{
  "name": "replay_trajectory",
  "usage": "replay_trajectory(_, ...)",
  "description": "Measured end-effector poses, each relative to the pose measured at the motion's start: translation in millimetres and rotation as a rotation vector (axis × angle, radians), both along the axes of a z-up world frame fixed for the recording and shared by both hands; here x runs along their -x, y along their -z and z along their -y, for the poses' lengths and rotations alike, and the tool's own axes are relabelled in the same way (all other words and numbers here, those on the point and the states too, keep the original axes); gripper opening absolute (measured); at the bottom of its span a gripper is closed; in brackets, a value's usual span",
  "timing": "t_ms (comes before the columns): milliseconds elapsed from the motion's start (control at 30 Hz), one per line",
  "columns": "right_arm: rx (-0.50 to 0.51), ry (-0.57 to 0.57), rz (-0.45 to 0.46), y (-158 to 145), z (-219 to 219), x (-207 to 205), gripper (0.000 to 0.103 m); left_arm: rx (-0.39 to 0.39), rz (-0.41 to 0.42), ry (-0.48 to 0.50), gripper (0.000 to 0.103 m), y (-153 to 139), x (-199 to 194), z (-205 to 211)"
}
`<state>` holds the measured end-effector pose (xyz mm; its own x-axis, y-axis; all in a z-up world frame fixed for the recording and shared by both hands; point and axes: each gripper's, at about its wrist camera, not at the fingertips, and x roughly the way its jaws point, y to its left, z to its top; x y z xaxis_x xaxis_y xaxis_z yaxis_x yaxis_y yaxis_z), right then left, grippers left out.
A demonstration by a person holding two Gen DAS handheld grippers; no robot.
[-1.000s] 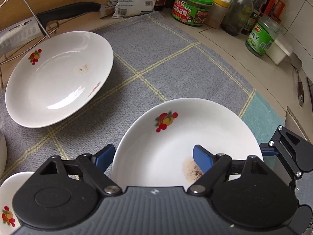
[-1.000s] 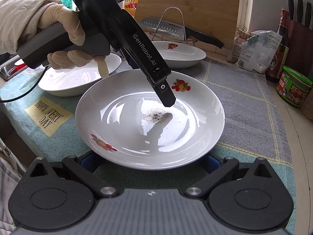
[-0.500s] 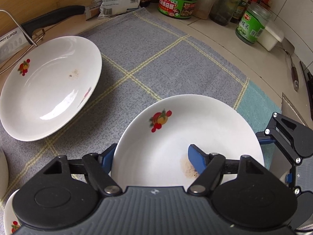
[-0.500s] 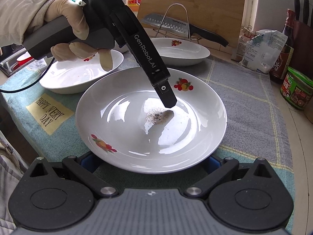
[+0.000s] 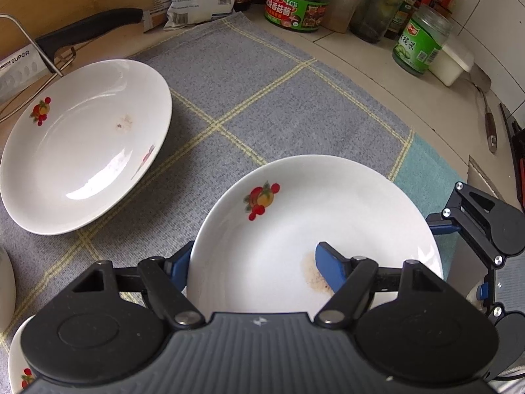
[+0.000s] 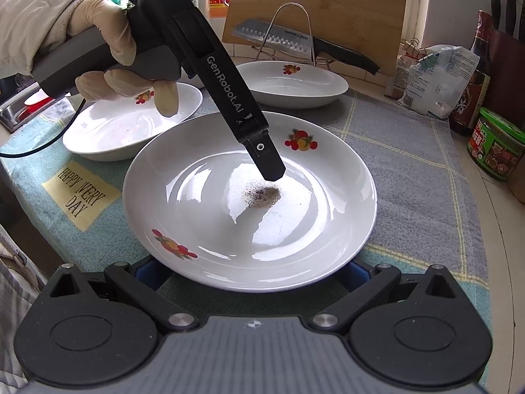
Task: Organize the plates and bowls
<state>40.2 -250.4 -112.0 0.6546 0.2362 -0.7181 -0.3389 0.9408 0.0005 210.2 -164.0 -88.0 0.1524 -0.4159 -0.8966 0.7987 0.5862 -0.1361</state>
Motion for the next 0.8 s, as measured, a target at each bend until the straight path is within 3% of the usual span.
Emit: replay_trajectory(800, 0.081, 0.015, 0.049, -8.9, 43.9, -38.7, 0.103, 0.075, 0.072, -0.025, 0.076, -16.7, -36.3, 56.2)
